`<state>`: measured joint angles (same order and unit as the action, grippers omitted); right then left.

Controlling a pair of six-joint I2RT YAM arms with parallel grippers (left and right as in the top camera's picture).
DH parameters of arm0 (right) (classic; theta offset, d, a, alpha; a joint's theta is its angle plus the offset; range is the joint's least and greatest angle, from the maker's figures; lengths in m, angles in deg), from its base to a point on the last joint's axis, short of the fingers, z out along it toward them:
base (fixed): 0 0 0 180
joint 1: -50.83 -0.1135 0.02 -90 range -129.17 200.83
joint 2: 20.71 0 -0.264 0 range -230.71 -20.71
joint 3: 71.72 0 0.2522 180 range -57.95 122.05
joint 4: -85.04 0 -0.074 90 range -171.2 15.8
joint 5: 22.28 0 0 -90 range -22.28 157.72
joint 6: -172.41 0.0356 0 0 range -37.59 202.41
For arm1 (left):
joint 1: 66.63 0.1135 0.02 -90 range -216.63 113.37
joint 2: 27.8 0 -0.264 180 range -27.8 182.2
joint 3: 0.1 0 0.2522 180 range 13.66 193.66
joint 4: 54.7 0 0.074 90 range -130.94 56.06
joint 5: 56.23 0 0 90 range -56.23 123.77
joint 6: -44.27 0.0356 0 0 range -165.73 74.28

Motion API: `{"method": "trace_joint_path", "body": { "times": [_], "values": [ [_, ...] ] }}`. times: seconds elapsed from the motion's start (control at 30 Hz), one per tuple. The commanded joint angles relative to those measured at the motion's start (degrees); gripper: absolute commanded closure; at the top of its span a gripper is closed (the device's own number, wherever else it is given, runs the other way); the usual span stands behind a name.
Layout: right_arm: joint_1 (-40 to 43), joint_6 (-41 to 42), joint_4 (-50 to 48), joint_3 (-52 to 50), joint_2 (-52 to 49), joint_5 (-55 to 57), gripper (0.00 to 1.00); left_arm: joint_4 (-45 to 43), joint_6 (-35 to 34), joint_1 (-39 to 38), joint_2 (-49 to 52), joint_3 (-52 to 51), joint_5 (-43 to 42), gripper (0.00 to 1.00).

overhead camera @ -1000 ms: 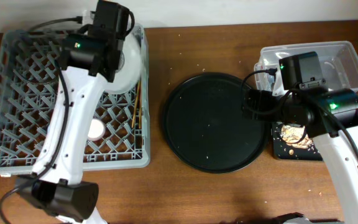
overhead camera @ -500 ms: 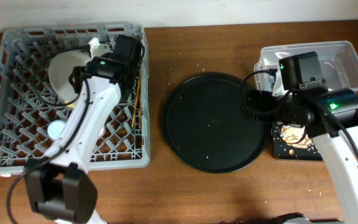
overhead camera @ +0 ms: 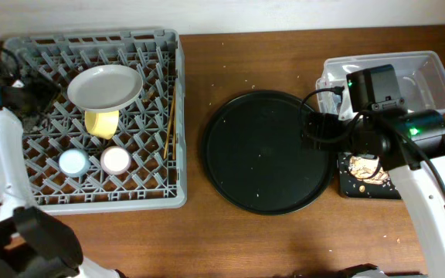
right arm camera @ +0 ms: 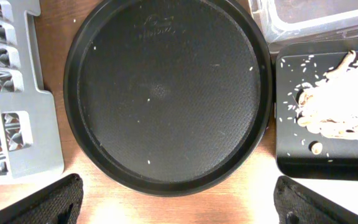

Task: Sort waste into correct bins and load items into the dishwasher rack
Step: 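Stand white plate upright in rack slots with left gripper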

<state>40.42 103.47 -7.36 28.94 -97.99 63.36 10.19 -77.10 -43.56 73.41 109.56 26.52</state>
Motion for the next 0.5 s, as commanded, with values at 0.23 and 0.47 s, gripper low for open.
{"method": "trace_joint_path", "body": {
  "times": [0.23, 0.47],
  "values": [
    [0.31, 0.44, -0.31, 0.11, 0.02, 0.5, 0.02, -1.14, -3.98, -0.79, 9.68, 0.63, -15.5, 0.72],
    [0.31, 0.42, -0.13, 0.11, 0.02, 0.52, 0.02, 0.07, 4.59, -0.76, 7.39, 0.9, -12.92, 1.0]
  ]
}}
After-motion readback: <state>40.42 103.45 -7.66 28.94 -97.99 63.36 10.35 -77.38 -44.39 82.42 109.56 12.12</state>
